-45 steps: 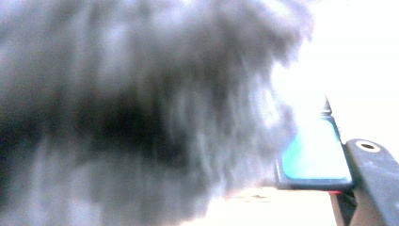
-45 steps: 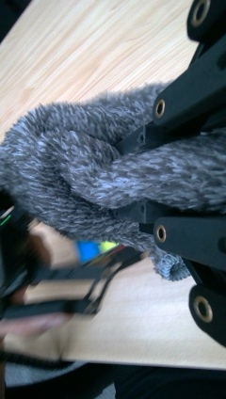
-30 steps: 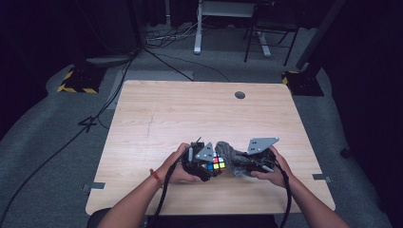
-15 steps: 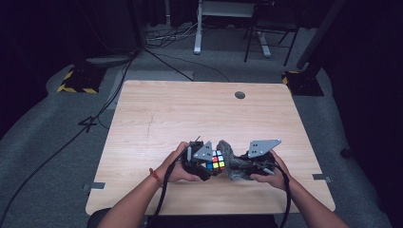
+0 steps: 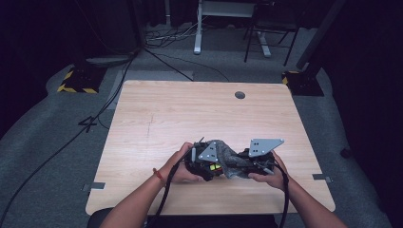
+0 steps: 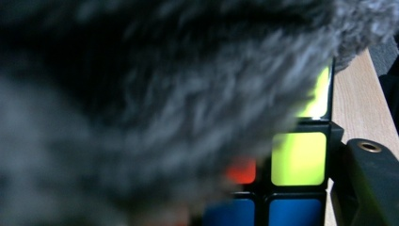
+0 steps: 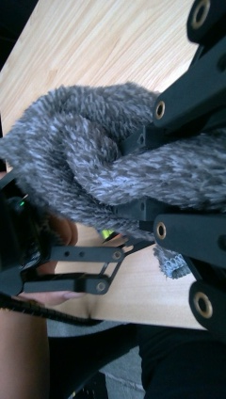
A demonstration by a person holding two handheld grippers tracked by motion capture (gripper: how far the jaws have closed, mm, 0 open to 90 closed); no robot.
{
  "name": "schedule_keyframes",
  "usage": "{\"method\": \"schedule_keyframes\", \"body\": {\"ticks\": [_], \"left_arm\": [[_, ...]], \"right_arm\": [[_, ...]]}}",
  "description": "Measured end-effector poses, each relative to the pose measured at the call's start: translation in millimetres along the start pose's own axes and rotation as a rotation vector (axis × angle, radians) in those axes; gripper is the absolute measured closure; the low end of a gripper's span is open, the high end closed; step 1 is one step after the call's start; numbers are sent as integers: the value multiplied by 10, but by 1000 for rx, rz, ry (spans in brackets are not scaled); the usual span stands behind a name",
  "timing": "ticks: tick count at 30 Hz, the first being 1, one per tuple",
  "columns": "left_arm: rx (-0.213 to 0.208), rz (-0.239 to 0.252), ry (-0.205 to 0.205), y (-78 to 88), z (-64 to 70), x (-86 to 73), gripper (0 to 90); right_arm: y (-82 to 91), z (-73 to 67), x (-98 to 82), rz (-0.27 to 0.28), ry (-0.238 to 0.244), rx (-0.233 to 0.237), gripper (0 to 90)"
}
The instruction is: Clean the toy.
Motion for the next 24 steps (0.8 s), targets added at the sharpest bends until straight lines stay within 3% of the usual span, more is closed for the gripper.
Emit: {"method": "schedule_keyframes", "body": {"ticks": [7, 12, 20, 24], "left_arm": [[24, 51, 2, 132, 7, 15, 336], [27, 65, 3, 161, 8, 13, 335], [24, 39, -8, 111, 7, 8, 334], [20, -26, -32, -26, 42, 16, 335]], "right_arm": [[-6, 171, -225, -94, -45, -42, 749], [-55, 194, -261, -106, -67, -15, 748], [-10, 101, -174, -46, -49, 10, 748], [29, 41, -88, 0, -42, 38, 748]]}}
Point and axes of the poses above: each handheld gripper's, and its own axes: y roughly backward along the jaws, x roughly out of its top, z roughly to its right, the point moved 1 cm from there along -y, roughly forward along the jaws, and after that the axes turned 10 degrees about -x, right-handed, at the moved point
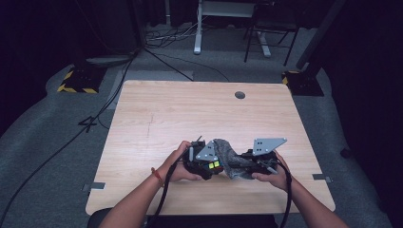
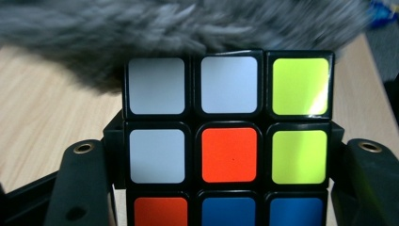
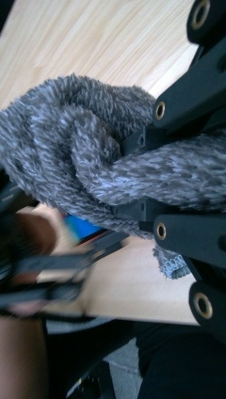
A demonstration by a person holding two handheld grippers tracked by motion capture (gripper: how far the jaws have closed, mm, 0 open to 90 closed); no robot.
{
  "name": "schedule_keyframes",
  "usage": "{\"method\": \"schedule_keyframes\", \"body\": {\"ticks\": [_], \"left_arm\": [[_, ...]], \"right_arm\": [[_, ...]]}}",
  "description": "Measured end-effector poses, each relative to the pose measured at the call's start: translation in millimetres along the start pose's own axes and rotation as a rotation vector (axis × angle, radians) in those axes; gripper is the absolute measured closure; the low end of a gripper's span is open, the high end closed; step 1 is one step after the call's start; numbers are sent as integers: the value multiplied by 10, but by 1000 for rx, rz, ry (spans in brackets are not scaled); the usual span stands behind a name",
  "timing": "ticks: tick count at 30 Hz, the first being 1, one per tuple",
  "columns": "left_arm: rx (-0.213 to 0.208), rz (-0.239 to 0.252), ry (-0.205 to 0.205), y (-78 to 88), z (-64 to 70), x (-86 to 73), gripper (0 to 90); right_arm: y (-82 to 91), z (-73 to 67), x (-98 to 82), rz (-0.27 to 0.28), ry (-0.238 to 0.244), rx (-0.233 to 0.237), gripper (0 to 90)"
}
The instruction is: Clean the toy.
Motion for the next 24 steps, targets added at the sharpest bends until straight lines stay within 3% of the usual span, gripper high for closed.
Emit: {"method": "schedule_keyframes", "body": {"ticks": [2, 7, 13, 17, 21, 24], "left_arm": [[-2, -7, 1, -38, 11, 5, 334], [-13, 44, 14, 29, -1, 13, 336], [-6, 71, 9, 113, 8, 18, 335], [-4, 127, 16, 215, -6, 32, 336], [-27, 141, 26, 236, -32, 6, 335], [-14, 108, 17, 195, -30, 5, 335]], "right_arm": [[-11, -52, 35, -6, 25, -14, 748], [-22, -4, 24, -27, 7, -57, 749], [-65, 103, -94, -105, -13, -95, 750], [-111, 145, -168, -156, -25, -91, 749], [-92, 125, -146, -129, -28, -67, 749], [-50, 59, -93, -104, -6, -61, 749]]}}
Point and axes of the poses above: each handheld gripper's, and its own axes: y roughly backward along the jaws, x roughly out of its top, z roughly to its right, the point moved 1 cm from there along -y, roughly forward along the jaws, and after that the axes turned 10 degrees about -x, right-handed, at the moved point
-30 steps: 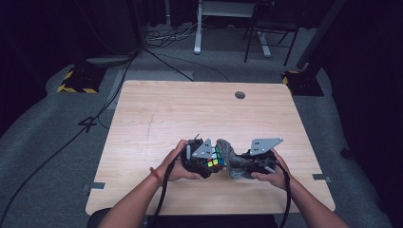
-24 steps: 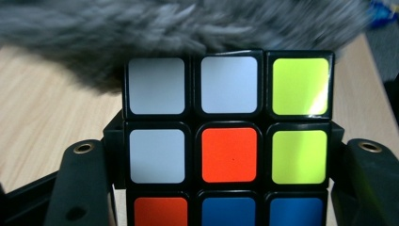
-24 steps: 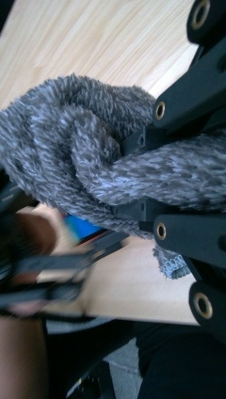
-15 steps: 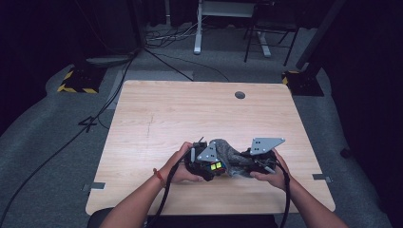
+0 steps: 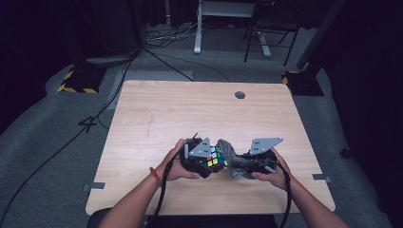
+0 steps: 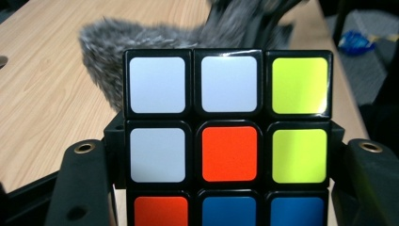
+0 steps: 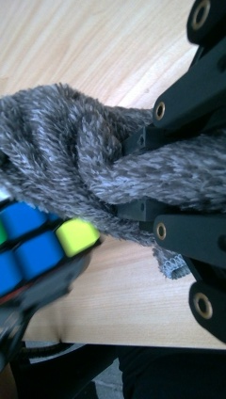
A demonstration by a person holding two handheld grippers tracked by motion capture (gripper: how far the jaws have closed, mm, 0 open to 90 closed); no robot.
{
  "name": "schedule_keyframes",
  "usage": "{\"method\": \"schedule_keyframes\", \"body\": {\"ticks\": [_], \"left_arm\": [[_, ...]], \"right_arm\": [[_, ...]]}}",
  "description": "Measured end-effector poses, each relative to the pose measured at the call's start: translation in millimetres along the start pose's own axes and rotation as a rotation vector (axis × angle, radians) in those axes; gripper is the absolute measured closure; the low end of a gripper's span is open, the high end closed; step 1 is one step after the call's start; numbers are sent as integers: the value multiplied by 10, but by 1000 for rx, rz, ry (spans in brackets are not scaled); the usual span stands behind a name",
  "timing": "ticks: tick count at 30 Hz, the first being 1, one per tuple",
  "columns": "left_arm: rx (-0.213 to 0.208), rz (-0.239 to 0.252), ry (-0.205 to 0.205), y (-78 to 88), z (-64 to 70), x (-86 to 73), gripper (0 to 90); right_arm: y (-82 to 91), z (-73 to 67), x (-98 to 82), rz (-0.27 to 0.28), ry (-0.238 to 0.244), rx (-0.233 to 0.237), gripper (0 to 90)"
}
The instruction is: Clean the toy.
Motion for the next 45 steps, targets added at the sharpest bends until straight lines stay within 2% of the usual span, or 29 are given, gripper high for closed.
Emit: {"method": "schedule_keyframes", "body": {"ticks": [3, 4, 6, 8, 10, 11, 14, 16, 19, 22, 25, 27, 30, 32, 33, 34, 37, 39, 45], "left_arm": [[4, -16, -6, -10, 5, 4, 335], [15, -37, -15, -20, 7, 10, 334], [30, -74, -24, -58, 17, 12, 334], [21, -104, -25, -125, 25, 8, 335], [17, -118, -39, -191, 48, 12, 334], [6, -109, -32, -205, 53, 13, 334], [2, -80, -31, -180, 61, 24, 335], [16, -83, -34, -161, 75, 30, 335], [19, -91, -34, -130, 80, 13, 334], [34, -47, -28, -51, 61, 10, 334], [39, 8, -20, 23, 46, 18, 334], [31, 24, -16, 28, 47, 17, 333], [25, 48, -17, 22, 58, 13, 333], [31, 34, -26, 11, 57, 14, 333], [17, 17, -30, -1, 52, 8, 332], [11, 14, -28, -10, 55, 0, 330], [10, -45, -38, -49, 61, -30, 326], [6, -66, -42, -69, 65, -39, 327], [-1, -61, -51, -73, 54, -29, 327]], "right_arm": [[33, -47, 29, 14, 19, -8, 750], [46, -54, 37, 21, 24, -7, 750], [74, -69, 60, 45, 21, 5, 750], [113, -124, 107, 85, 30, 31, 750], [120, -192, 149, 81, 67, 6, 750], [116, -208, 157, 78, 77, -8, 750], [118, -154, 140, 87, 48, -26, 749], [84, -100, 100, 72, 40, -44, 750], [-23, -29, 3, 25, 7, -33, 750], [-98, 26, -65, -21, -3, -44, 750], [-155, 69, -121, -49, -31, -33, 749], [-184, 73, -141, -52, -45, -7, 749], [-188, 59, -134, -32, -52, 31, 749], [-159, 49, -120, -4, -56, 63, 749], [-147, 45, -116, 6, -60, 75, 749], [-129, 34, -110, 19, -50, 83, 749], [-89, 16, -92, 46, -54, 101, 750], [-52, 1, -67, 75, -45, 112, 750], [-3, -29, -26, 96, -24, 102, 750]]}}
Point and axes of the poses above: each handheld gripper's, and its own axes: y roughly backward along the jaws, x roughly out of its top, z roughly to its right, the point moved 1 cm from there along -y, roughly forward along the jaws, and after that the axes turned 10 degrees about -x, right-handed, at the moved point
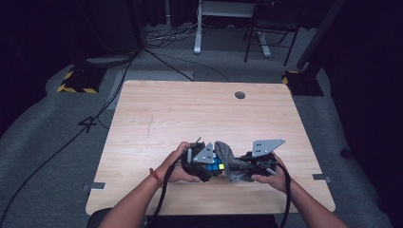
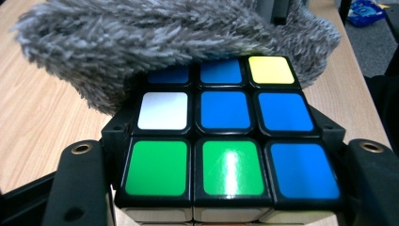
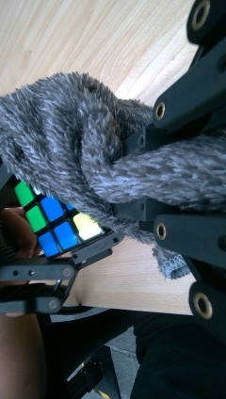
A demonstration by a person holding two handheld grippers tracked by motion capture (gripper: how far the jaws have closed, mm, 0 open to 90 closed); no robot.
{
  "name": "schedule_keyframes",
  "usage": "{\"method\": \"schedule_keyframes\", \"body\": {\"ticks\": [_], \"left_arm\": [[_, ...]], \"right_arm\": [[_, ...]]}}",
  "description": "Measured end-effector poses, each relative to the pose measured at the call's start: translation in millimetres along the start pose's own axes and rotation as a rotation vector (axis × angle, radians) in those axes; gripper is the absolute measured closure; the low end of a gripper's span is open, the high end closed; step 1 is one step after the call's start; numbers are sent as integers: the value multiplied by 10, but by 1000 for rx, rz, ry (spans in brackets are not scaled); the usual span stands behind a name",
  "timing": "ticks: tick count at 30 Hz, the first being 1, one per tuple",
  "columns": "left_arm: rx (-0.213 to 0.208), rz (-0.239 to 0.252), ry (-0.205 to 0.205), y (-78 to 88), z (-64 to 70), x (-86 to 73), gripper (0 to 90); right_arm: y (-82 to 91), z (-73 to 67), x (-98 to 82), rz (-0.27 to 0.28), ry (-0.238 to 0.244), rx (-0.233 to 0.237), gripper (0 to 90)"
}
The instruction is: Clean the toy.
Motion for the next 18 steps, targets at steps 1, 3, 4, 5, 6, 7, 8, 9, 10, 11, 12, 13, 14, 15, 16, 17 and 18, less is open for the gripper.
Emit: {"method": "schedule_keyframes", "body": {"ticks": [1, 3, 4, 5, 6, 7, 8, 9, 10, 11, 12, 13, 14, 15, 16, 17, 18], "left_arm": [[2, -1, -1, 0, 0, 1, 328], [14, 8, -2, 6, -2, 6, 329], [13, 27, 1, 18, -3, 11, 330], [14, 38, 5, 32, -2, 20, 331], [22, 42, 3, 41, 0, 33, 331], [28, 45, 1, 49, 0, 43, 331], [31, 61, 2, 62, 1, 48, 331], [23, 83, 11, 80, -1, 54, 331], [25, 90, 10, 92, -2, 61, 331], [34, 94, 6, 103, 0, 67, 331], [34, 102, 8, 109, 0, 70, 331], [29, 105, 14, 114, 1, 69, 331], [31, 103, 14, 116, 1, 68, 331], [37, 100, 11, 121, -1, 67, 331], [35, 100, 9, 125, -5, 65, 331], [32, 103, 13, 126, -8, 60, 331], [39, 92, 7, 122, -16, 56, 331]], "right_arm": [[10, -2, 9, 7, 5, 2, 750], [12, -8, 16, 2, 13, -13, 750], [0, -7, 12, -5, 12, -24, 751], [-14, -3, 4, -14, 9, -27, 751], [-29, 7, -5, -24, 2, -29, 751], [-44, 21, -15, -30, -5, -27, 751], [-54, 30, -24, -36, -12, -26, 751], [-71, 39, -38, -45, -17, -24, 751], [-100, 43, -59, -65, -19, -26, 751], [-132, 41, -79, -89, -17, -30, 751], [-163, 35, -100, -107, -12, -32, 751], [-189, 26, -116, -119, -12, -22, 751], [-204, 22, -122, -127, -10, -17, 751], [-224, 17, -127, -139, -5, -15, 751], [-235, 15, -128, -144, -4, -14, 751], [-236, 16, -128, -144, -4, -11, 751], [-222, 14, -121, -138, 1, -9, 751]]}}
Point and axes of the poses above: each handheld gripper's, and its own axes: y roughly backward along the jaws, x roughly out of its top, z roughly to its right, the point moved 1 cm from there along -y, roughly forward along the jaws, and after that the axes turned 10 degrees about -x, right-handed, at the moved point
